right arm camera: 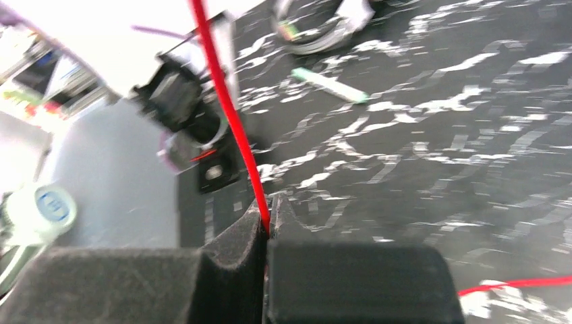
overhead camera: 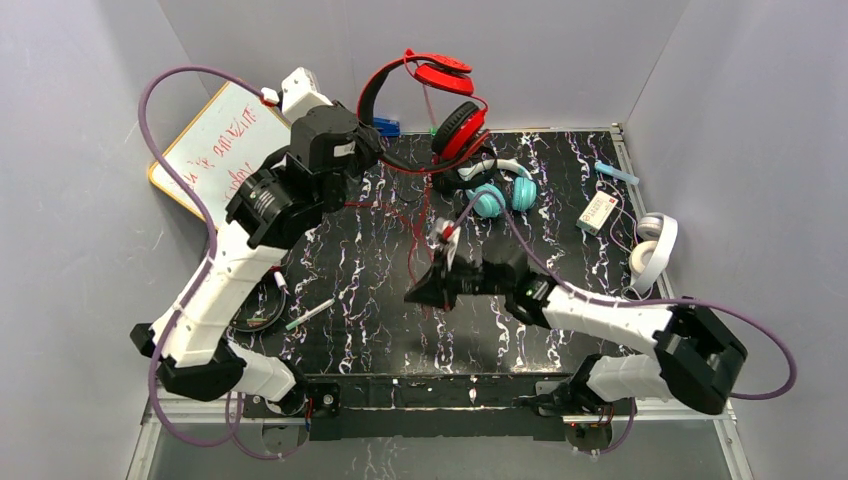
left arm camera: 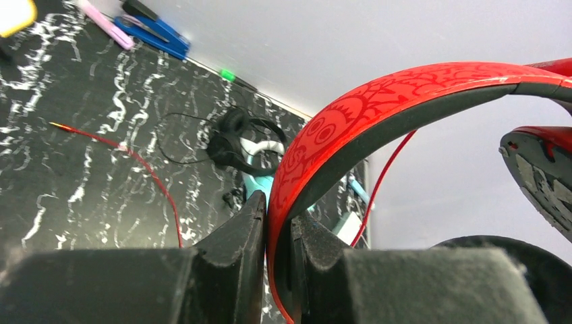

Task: Wrap the headphones
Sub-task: Wrap the headphones cable around the headphones.

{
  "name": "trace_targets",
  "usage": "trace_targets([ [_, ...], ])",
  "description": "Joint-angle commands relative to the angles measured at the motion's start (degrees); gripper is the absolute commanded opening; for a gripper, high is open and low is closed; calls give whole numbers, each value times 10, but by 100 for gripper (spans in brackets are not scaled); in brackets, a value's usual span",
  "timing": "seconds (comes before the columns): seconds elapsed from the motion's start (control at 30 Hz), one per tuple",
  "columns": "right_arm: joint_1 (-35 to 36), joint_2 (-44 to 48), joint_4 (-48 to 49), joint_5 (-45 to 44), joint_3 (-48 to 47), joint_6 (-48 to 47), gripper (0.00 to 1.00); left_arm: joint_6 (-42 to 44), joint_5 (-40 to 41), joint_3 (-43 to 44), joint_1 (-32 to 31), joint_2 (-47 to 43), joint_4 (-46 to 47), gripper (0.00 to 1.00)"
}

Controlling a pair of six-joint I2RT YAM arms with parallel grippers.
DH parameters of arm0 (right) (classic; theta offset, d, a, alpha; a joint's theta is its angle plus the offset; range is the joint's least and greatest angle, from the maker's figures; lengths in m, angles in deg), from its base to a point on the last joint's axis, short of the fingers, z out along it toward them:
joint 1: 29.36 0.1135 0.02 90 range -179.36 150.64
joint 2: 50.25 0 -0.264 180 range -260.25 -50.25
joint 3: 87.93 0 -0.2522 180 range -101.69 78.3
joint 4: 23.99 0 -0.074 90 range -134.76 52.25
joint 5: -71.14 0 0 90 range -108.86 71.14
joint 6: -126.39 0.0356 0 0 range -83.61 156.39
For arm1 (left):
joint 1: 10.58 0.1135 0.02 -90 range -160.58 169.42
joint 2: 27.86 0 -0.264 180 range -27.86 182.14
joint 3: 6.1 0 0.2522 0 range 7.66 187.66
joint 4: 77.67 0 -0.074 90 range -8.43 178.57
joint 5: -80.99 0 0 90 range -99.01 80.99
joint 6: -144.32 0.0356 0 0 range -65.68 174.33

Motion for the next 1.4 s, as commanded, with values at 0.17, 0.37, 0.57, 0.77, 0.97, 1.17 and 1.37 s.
trace_targets([
  [0.17,160,62,-176,-77,-44,76,1,19,18,27,65,26,56,0],
  [0.37,226,61,-272,-141,-101,90,1,65,101,-21,69,12,82,0],
  [0.57,229,102,-341,-198,-122,120,1,198,187,-83,70,-7,127,0],
  [0.77,230,85,-456,-234,-247,97,1,327,232,-173,70,-18,153,0],
  [0.97,228,36,-598,-317,-430,51,1,374,213,-293,69,-42,170,0],
  [1.17,212,18,-681,-404,-549,6,1,423,145,-408,70,-92,210,0],
  [1.37,177,8,-748,-479,-621,-13,1,450,45,-477,69,-137,215,0],
])
